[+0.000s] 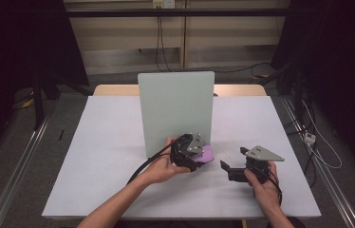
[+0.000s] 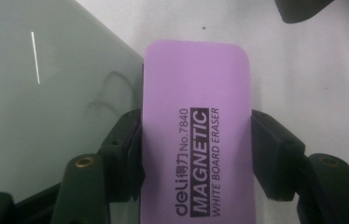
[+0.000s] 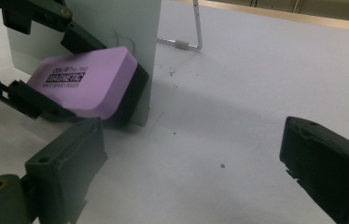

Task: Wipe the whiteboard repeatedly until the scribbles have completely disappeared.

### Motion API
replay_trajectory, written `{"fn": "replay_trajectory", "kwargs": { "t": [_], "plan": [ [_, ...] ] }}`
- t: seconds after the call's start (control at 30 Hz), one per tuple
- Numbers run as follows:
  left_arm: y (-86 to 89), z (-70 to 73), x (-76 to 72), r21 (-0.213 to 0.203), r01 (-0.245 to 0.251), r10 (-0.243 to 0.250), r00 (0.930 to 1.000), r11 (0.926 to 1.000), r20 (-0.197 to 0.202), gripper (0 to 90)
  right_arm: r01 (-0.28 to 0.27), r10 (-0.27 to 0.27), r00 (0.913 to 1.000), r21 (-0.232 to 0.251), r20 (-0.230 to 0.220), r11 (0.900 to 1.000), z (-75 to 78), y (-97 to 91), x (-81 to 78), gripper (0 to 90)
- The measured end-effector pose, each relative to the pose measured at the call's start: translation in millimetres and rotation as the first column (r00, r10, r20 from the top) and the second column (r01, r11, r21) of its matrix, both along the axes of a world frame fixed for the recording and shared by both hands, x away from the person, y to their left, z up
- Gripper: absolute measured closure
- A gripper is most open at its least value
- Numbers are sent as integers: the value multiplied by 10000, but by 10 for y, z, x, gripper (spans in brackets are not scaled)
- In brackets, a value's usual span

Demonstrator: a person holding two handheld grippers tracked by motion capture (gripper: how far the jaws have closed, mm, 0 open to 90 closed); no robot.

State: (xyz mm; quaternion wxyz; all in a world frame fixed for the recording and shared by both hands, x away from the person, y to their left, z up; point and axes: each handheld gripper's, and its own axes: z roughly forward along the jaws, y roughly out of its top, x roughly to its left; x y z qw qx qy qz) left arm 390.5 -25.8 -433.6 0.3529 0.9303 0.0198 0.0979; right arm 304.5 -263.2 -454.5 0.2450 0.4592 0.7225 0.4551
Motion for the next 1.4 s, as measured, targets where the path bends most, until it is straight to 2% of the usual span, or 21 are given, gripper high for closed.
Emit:
{"fn": "replay_trajectory", "kwargs": {
  "t": [0.13,0.23,0.27,0.3,0.33,0.43,0.53,0.57,0.6,0.63,0.67,0.73,0.83,0.87,0.97,1.0,1.1,1.37,1.4],
  "plan": [
    [-26,-8,-4,186,115,-116,9999,9998,49,410,29,-29,10000,8,-15,10000,1,-3,0,68],
    [-24,11,2,82,-8,7,10000,10000,34,411,24,-24,10000,8,-14,10000,1,-3,0,68],
    [-9,70,13,19,-182,181,9998,9998,123,412,21,-21,10000,7,-14,10000,0,-3,1,68],
    [-9,70,13,19,-182,181,9998,9998,123,412,11,-11,10000,22,-9,10000,0,-4,1,68],
    [25,139,31,-106,-435,437,9989,9990,176,412,7,-7,10000,13,3,10000,0,-5,1,68],
    [85,208,56,-134,-548,551,9983,9984,204,412,0,0,10000,23,-1,10000,0,-7,0,68],
    [224,337,101,-414,-806,818,9962,9959,303,412,2,-2,10000,25,-4,10000,-1,-9,0,68],
    [224,337,101,-414,-806,818,9962,9959,303,412,7,-7,10000,25,-4,10000,-1,-8,1,68],
    [296,410,131,-671,-947,969,9948,9932,317,412,5,-5,10000,25,-3,10000,0,-7,1,68],
    [296,410,131,-671,-947,969,9948,9932,317,412,5,-5,10000,25,-3,10000,0,-7,1,68],
    [361,482,151,-934,-1124,1166,9923,9893,417,411,11,-11,10000,19,1,10000,0,-5,2,68],
    [410,537,164,-1062,-1226,1288,9902,9868,537,412,15,-15,10000,17,2,10000,0,-4,2,68],
    [428,544,170,-1101,-1204,1268,9905,9866,538,411,19,-19,10000,21,-15,10000,-1,-4,3,68],
    [415,530,161,-1005,-1177,1250,9898,9880,691,411,14,-14,10000,12,-8,10000,-1,-3,3,68],
    [380,501,142,-858,-1170,1231,9900,9894,692,411,4,-4,10000,-1,-3,10000,-1,-2,2,68],
    [341,474,131,-719,-1039,1092,9913,9920,738,411,16,-16,10000,8,-21,10000,0,-1,2,68],
    [301,450,118,-653,-1015,1063,9915,9927,750,411,6,-6,10000,-3,-4,10000,0,0,2,68],
    [93,315,91,-490,-645,667,9967,9967,452,411,-6,6,10000,23,-21,10000,1,-5,2,68],
    [47,258,66,-276,-533,543,9978,9982,385,411,-14,14,10000,16,5,10000,0,-7,3,68]
  ]
}}
